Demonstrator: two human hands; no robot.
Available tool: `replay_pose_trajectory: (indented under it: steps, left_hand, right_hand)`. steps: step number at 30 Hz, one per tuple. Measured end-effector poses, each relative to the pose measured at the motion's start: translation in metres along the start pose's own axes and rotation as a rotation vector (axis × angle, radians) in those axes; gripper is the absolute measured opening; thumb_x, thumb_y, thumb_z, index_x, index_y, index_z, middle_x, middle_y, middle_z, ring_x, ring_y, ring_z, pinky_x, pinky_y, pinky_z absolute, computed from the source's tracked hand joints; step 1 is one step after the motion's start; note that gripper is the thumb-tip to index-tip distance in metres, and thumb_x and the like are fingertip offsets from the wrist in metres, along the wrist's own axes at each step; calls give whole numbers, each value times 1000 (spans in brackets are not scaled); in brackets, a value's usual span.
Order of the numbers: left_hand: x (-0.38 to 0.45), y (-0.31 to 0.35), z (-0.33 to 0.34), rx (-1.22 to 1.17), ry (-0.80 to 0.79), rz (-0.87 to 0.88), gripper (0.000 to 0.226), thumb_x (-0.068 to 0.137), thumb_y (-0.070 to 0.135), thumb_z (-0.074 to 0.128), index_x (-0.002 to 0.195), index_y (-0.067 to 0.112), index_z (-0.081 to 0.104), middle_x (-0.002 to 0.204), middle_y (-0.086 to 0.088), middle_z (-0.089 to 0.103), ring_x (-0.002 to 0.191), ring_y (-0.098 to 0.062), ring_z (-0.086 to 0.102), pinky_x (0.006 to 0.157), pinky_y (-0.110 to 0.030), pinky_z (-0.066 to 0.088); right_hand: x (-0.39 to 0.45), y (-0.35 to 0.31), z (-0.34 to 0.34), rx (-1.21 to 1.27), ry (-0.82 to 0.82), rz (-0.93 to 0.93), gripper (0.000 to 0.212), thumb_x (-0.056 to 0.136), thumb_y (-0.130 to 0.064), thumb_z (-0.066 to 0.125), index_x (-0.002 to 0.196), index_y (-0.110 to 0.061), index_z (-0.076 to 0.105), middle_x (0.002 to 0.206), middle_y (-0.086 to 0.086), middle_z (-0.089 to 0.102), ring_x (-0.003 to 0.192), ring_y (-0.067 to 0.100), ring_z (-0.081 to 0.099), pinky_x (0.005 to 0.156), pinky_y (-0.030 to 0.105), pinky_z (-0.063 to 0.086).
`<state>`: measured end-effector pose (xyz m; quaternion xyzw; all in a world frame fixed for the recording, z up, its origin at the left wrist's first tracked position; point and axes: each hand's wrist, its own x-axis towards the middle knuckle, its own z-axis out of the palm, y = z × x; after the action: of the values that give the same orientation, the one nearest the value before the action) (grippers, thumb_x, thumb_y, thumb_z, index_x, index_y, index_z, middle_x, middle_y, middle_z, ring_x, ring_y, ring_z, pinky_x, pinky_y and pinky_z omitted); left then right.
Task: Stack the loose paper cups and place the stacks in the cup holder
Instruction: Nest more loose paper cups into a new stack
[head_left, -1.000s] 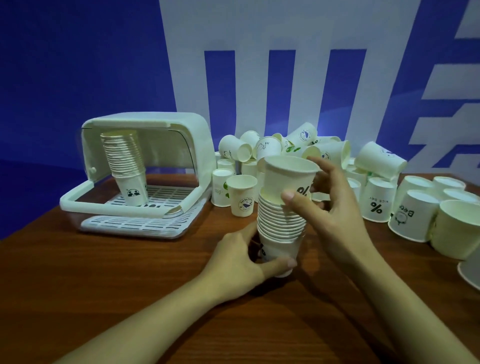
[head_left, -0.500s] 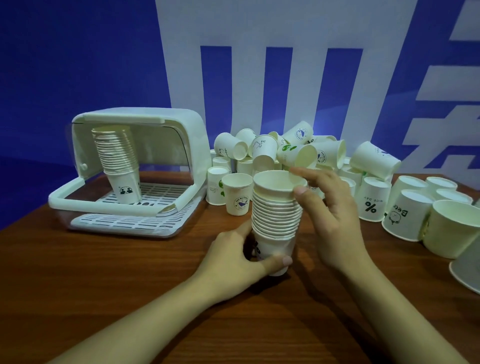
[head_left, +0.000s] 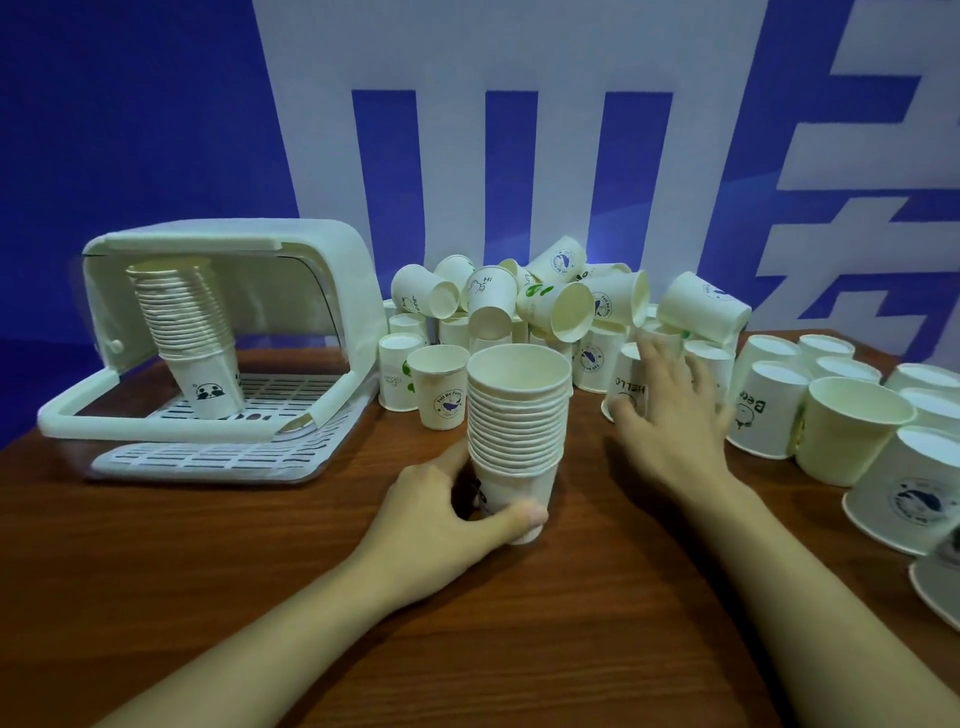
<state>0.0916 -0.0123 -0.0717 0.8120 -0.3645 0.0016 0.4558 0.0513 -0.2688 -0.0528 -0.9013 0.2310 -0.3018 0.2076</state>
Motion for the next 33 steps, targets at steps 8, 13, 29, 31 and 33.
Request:
replay_pose_trajectory:
  steps: [8, 13, 29, 31, 33]
  left_hand:
    - [-1, 2, 1, -20, -3, -15, 60, 79, 55, 84, 133, 43, 61, 123, 37, 66, 115, 16, 60, 90, -4, 45]
    - [-1, 2, 1, -16, 1, -22, 61, 78, 59, 83, 132, 45, 60, 123, 38, 66, 115, 16, 59, 91, -6, 46]
    - [3, 1, 6, -4, -22, -44, 78, 71, 75, 77, 139, 45, 55, 127, 33, 65, 119, 13, 58, 100, -19, 50]
    - [3, 1, 6, -6, -27, -58, 81, 68, 79, 75, 139, 45, 55, 127, 32, 66, 118, 12, 59, 101, -23, 52]
    - [4, 1, 6, -1, -22, -62, 81, 67, 80, 75, 138, 45, 55, 125, 31, 67, 117, 10, 60, 101, -27, 54]
  right_hand:
    - [-1, -2, -2, -29, 367, 0, 44, 83, -51, 71, 110, -19, 62, 120, 7, 57, 121, 34, 42, 96, 48, 32]
    - [-6, -6, -14, 6, 143, 148, 62, 75, -65, 76, 102, -14, 53, 116, 10, 60, 110, 37, 56, 92, 48, 44]
    - [-23, -79, -60, 1207, 191, -116, 51, 75, -35, 76, 118, -17, 57, 94, -15, 78, 100, 9, 74, 81, 29, 62]
    - [-29, -83, -57, 1204, 131, -172, 49, 78, -31, 71, 121, -13, 54, 93, -20, 77, 96, 4, 73, 79, 23, 60]
    - [-35, -87, -52, 1217, 68, -184, 49, 84, -31, 73, 124, -11, 53, 98, -17, 78, 97, 4, 73, 82, 23, 59]
